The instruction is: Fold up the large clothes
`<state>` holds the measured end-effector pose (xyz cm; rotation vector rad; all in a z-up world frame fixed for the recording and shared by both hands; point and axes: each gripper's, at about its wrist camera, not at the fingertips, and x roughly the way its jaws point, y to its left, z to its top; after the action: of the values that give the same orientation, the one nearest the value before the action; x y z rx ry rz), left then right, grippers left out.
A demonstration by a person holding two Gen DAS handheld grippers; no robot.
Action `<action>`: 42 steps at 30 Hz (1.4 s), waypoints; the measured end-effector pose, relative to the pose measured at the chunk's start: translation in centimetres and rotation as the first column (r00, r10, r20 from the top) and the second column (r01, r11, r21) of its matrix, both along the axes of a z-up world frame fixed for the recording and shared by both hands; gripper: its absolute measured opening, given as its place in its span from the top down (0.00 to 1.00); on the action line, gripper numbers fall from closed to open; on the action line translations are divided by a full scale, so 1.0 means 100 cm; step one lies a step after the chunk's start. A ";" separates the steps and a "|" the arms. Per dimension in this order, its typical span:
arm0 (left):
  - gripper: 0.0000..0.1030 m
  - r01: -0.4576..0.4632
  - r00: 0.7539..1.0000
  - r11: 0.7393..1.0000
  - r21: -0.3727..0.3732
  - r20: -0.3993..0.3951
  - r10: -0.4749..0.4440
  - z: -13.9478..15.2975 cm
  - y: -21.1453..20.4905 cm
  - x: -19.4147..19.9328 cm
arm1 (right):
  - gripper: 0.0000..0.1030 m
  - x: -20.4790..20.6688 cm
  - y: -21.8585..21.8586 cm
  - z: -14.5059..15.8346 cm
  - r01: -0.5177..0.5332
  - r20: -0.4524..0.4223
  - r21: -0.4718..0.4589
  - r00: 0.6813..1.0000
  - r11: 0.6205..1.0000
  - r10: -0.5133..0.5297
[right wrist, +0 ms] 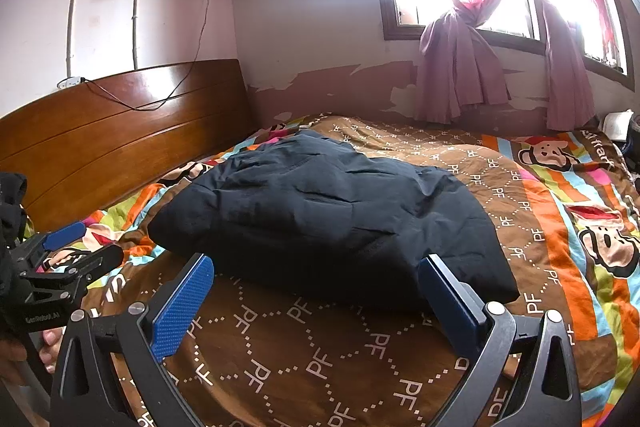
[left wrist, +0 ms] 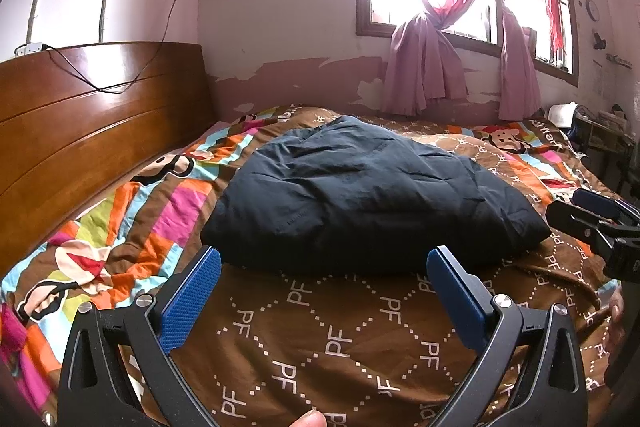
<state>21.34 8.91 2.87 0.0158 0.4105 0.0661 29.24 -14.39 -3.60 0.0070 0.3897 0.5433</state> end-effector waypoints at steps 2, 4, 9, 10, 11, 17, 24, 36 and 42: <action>0.02 0.001 1.000 1.000 0.001 0.000 -0.001 -0.001 -0.001 0.000 | 0.00 0.000 0.000 0.000 0.003 -0.002 0.003 1.000 1.000 -0.003; 0.02 0.003 1.000 1.000 0.000 -0.001 -0.003 -0.001 -0.001 -0.001 | 0.00 0.000 0.001 0.000 0.005 -0.003 0.003 1.000 1.000 -0.005; 0.02 0.003 1.000 1.000 0.001 0.001 -0.003 -0.002 -0.003 -0.001 | 0.00 0.000 0.001 0.000 0.005 -0.006 0.004 1.000 1.000 -0.005; 0.02 0.003 1.000 1.000 -0.001 0.000 -0.003 -0.002 -0.003 -0.001 | 0.00 0.000 0.000 0.000 0.006 -0.004 0.004 1.000 1.000 -0.006; 0.02 0.004 1.000 1.000 0.000 -0.001 -0.004 -0.002 -0.003 -0.001 | 0.00 0.000 0.000 0.000 0.006 -0.004 0.003 1.000 1.000 -0.006; 0.02 0.006 1.000 1.000 0.000 0.000 -0.006 -0.002 -0.003 0.000 | 0.00 0.000 0.001 0.000 0.007 -0.004 0.004 1.000 1.000 -0.007; 0.02 0.006 1.000 1.000 0.000 -0.001 -0.006 -0.002 -0.004 0.000 | 0.00 0.000 0.000 -0.001 0.005 -0.005 0.005 1.000 1.000 -0.005; 0.02 0.008 1.000 1.000 0.001 0.000 -0.008 -0.002 -0.004 0.000 | 0.00 0.000 0.002 -0.001 0.010 -0.010 0.004 1.000 1.000 -0.010; 0.02 0.019 1.000 1.000 -0.007 -0.009 -0.019 -0.003 -0.004 0.000 | 0.00 0.000 0.002 -0.002 0.010 -0.012 0.006 1.000 1.000 -0.010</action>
<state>21.38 8.47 2.56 0.0129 0.4194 0.0462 29.22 -14.22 -3.82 0.0178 0.3998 0.5345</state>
